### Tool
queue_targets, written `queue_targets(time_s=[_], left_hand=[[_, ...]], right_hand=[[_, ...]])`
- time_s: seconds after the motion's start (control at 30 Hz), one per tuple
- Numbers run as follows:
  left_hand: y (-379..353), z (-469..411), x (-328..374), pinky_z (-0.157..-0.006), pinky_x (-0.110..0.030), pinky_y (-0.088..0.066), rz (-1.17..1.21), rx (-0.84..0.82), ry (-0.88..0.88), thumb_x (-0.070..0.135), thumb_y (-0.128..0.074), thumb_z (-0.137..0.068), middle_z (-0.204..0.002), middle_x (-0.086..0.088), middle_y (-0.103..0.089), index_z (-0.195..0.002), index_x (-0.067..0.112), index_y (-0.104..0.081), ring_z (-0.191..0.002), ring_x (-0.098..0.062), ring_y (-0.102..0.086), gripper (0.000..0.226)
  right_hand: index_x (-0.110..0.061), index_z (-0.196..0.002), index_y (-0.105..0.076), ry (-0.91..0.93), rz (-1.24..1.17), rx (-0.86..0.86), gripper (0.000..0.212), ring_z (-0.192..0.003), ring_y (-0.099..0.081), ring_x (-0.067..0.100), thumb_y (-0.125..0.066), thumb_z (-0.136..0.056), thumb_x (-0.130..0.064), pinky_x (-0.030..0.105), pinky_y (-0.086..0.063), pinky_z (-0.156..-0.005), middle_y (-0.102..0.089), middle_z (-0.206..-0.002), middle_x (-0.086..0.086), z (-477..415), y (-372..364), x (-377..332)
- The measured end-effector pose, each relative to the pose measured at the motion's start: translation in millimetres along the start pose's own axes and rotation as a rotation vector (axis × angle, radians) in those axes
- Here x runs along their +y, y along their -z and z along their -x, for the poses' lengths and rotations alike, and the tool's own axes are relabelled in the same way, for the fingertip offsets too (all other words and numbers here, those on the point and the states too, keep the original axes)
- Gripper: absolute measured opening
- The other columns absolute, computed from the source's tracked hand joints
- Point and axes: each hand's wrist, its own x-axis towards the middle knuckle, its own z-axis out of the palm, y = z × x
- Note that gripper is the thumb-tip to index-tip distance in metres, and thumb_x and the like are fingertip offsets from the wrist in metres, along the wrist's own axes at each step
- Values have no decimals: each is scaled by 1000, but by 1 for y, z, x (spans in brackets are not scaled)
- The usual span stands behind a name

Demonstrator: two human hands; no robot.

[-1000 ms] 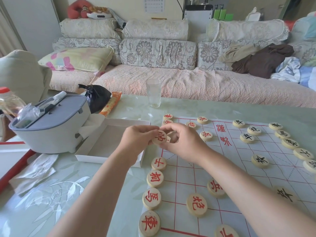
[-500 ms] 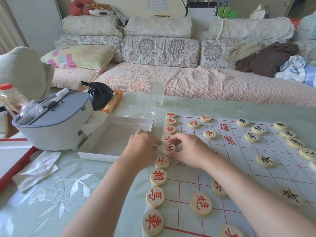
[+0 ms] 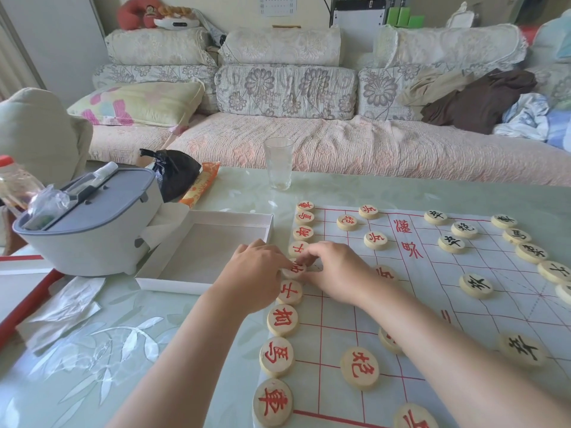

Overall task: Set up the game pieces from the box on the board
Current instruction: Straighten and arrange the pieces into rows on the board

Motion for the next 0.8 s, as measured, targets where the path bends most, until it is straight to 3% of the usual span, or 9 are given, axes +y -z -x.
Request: queue_targets(time_s=[0.17,0.3,0.43,0.6,0.7,0.8], left_hand=[[2,-6,3,-98,-29,-30,65,100,63,15,-43,-93,-127,11,-56,-128,36,-56,-122,-14,-40,42],[3,-16,7,-101,-29,-30,101,117,104,17,-43,-94,-130,7,-54,-129,32,-56,-125,-15,-39,40],[-1,-20,10,-102,-29,-27,38,97,102,24,-44,-95,-134,11,-49,-128,34,-57,-126,-15,-35,36],[0,-26,2,-101,-36,-35,-8,126,240,24,-47,-91,-139,3,-39,-133,33,-50,-126,-23,-34,42],[0,-27,-5,-97,-34,-40,30,24,280,13,-46,-90,-137,0,-41,-136,30,-45,-124,-22,-39,49],[0,-26,-10,-98,-33,-39,24,27,277,10,-47,-89,-136,1,-43,-138,30,-44,-126,-20,-37,52]], right_hand=[[-33,-102,-69,-19,-42,59,15,-91,-63,9,-70,-88,-29,26,-50,-80,-66,-97,-13,-5,15,7],[-36,-108,-66,15,128,90,22,-98,-60,10,-67,-91,-22,32,-50,-85,-63,-105,-15,-14,30,11],[-36,-127,-60,135,275,-53,41,-113,-56,11,-64,-91,-16,32,-47,-91,-58,-124,-12,-32,33,9],[-42,-138,-49,237,577,-256,56,-118,-55,19,-58,-90,-15,30,-42,-77,-54,-129,-6,-58,33,-8],[-42,-138,-50,268,650,-299,54,-124,-52,19,-59,-91,-19,31,-45,-84,-54,-136,-5,-68,32,-13],[-37,-133,-54,269,660,-296,44,-121,-53,20,-61,-91,-25,31,-44,-83,-54,-132,-4,-73,33,-12]])
